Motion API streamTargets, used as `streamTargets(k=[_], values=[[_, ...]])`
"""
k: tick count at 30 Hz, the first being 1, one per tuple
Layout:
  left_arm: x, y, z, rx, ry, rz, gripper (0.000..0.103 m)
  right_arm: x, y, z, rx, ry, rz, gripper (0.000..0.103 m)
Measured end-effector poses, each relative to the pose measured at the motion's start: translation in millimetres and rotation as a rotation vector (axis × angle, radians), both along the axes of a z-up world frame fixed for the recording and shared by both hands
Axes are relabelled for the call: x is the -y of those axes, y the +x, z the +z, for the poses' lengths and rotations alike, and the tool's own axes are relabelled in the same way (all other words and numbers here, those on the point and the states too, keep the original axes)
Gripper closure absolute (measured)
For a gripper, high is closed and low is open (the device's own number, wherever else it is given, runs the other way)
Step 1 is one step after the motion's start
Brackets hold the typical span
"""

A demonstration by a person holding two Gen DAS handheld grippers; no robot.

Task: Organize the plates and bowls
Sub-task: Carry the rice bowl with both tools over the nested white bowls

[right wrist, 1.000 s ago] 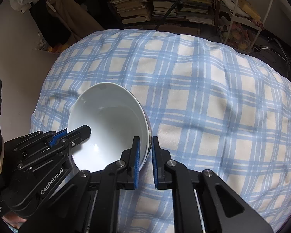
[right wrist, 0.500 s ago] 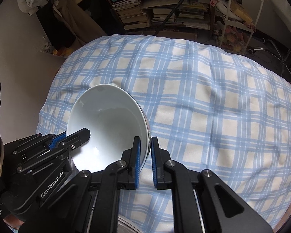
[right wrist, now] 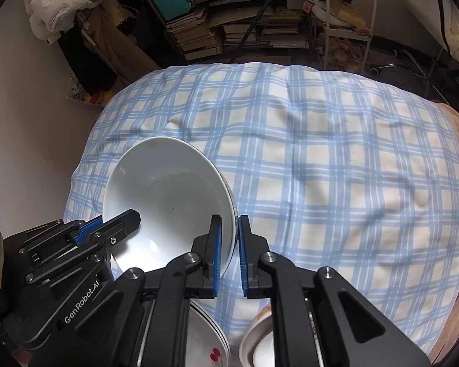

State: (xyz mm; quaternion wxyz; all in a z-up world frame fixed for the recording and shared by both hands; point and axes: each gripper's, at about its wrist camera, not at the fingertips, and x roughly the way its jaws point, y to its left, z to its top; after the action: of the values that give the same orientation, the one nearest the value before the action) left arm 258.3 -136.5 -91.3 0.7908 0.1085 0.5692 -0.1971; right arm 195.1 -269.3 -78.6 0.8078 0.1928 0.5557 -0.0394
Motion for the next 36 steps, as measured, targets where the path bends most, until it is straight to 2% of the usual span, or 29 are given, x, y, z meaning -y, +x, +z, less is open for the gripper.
streamTargets(k=[3, 12, 17, 26, 32, 36], values=[[5.0, -18.3, 3.9, 0.009, 0.008, -0.01, 0.094, 2.3, -18.5, 1.8, 0.007, -0.004, -0.007, 0.091], [14.3, -66.5, 10.5, 0.002, -0.039, -0.026, 0.094, 10.5, -74.5, 18.5, 0.049, -0.043, -0.031, 0.092], [25.4, -95.0, 13.3, 0.014, -0.032, -0.056, 0.093, 20.1, -105.2, 19.9, 0.055, -0.039, -0.069, 0.092], [46.9, -132.9, -7.0, -0.018, -0.015, -0.089, 0.091, 38.1, -146.8, 6.3, 0.057, -0.024, -0.151, 0.091], [54.0, -143.0, -20.1, -0.029, -0.013, -0.081, 0.091, 47.6, -162.4, -10.6, 0.055, 0.018, -0.197, 0.091], [52.6, -145.0, -19.6, -0.01, -0.058, -0.072, 0.091, 48.4, -165.1, -8.7, 0.064, -0.002, -0.184, 0.091]])
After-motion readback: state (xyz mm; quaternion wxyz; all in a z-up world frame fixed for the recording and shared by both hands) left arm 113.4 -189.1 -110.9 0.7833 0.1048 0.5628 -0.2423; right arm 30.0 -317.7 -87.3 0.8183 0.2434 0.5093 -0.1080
